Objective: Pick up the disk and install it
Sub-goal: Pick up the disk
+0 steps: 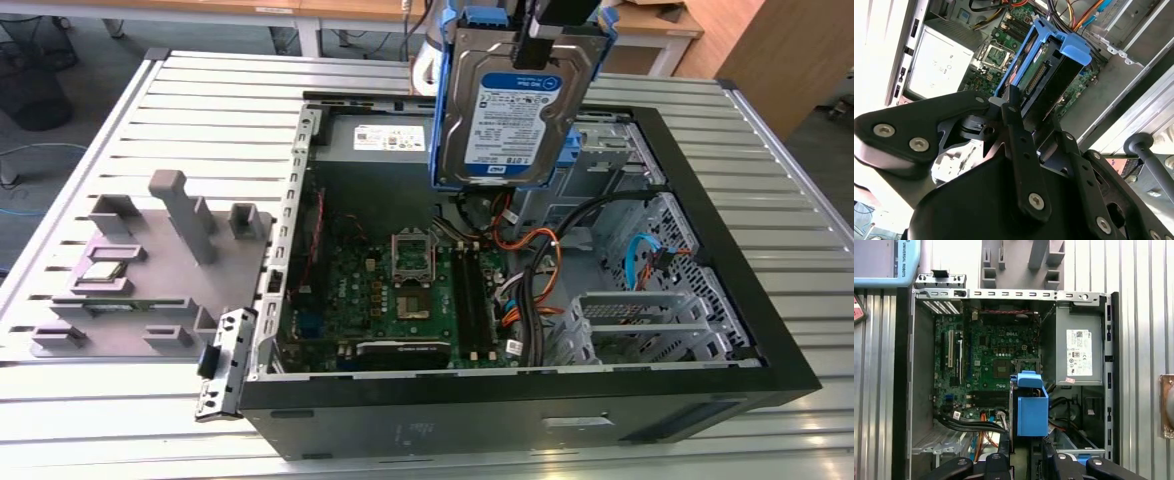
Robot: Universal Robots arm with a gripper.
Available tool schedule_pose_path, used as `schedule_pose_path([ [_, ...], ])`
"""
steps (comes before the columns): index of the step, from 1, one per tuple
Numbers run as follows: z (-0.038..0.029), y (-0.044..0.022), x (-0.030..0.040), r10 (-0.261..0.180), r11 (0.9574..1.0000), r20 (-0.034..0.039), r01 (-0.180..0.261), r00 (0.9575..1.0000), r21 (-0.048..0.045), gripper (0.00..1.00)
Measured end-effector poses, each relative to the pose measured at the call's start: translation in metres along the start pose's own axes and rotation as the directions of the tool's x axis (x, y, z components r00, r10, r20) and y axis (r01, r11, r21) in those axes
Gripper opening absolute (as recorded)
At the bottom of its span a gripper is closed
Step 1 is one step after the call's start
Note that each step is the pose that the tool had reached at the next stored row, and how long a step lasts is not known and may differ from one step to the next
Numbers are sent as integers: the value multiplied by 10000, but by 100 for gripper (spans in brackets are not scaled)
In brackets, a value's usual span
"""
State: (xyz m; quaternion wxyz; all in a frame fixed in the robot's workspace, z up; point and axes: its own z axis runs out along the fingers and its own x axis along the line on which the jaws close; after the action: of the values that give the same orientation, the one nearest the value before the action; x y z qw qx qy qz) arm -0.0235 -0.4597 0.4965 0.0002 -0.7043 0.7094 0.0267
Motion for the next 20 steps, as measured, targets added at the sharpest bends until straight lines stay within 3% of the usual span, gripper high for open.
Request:
schedule_pose_path([
  [20,-6,-37,186,4,10000,1,-4,10000,-3,35],
])
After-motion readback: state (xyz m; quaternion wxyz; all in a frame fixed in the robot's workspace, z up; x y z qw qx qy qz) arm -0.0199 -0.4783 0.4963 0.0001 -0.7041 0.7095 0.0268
